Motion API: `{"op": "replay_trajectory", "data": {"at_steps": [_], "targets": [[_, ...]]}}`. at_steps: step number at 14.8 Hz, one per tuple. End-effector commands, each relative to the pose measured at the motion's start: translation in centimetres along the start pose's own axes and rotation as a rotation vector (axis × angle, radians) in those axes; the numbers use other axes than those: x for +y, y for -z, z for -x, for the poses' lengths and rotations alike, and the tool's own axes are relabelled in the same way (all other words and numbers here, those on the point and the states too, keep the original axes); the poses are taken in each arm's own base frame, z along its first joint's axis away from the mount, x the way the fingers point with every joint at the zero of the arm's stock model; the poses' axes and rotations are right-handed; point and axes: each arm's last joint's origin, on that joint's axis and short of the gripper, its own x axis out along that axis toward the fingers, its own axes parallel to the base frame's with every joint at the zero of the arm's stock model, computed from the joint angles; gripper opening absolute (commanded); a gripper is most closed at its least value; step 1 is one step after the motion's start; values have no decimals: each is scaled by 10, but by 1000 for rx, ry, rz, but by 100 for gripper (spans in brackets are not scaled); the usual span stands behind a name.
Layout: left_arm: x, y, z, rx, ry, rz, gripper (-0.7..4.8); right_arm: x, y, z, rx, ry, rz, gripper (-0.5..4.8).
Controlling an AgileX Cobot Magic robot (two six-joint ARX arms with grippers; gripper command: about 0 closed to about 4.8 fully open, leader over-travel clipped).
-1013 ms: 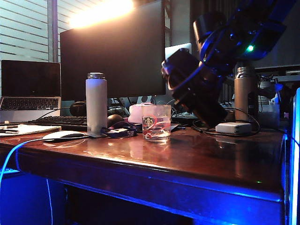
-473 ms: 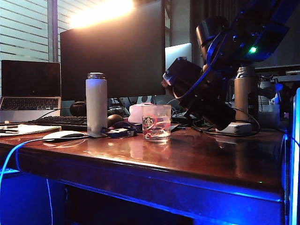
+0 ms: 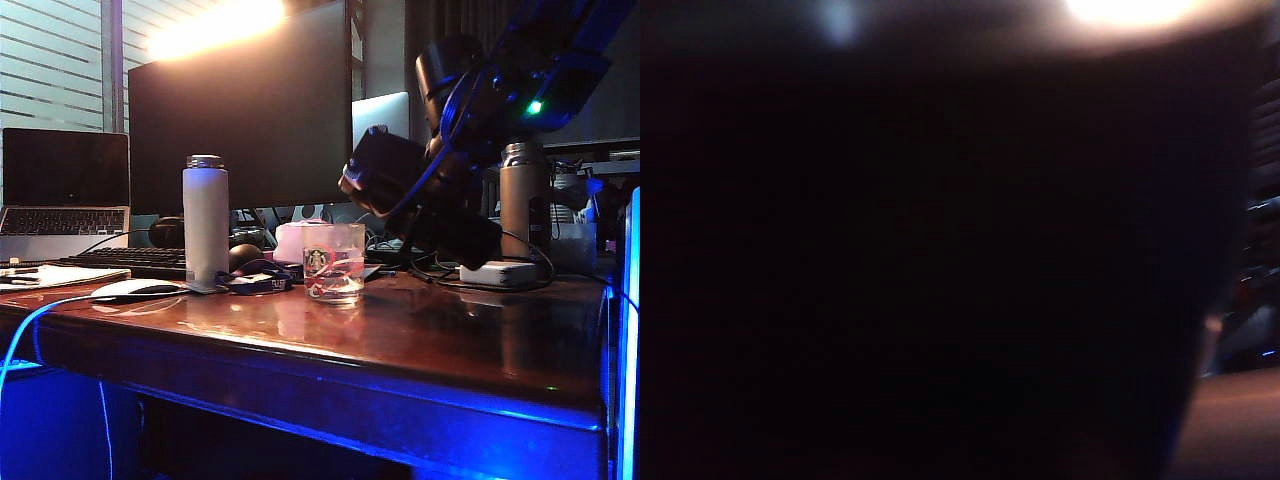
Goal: Pick up the black thermos, pour a little water from inside into the glass cup, then place the black thermos back on the table.
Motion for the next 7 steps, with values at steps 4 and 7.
{"op": "replay_trajectory", "data": {"at_steps": [4,7], "targets": [[0,-1,1,-13,-1,-11,-3,-7,-5,-1,-8,36,-110,-1],[0,-1,1,-13,-1,-11,-3,-8,-7,-11,47,59,-64,-1]]}}
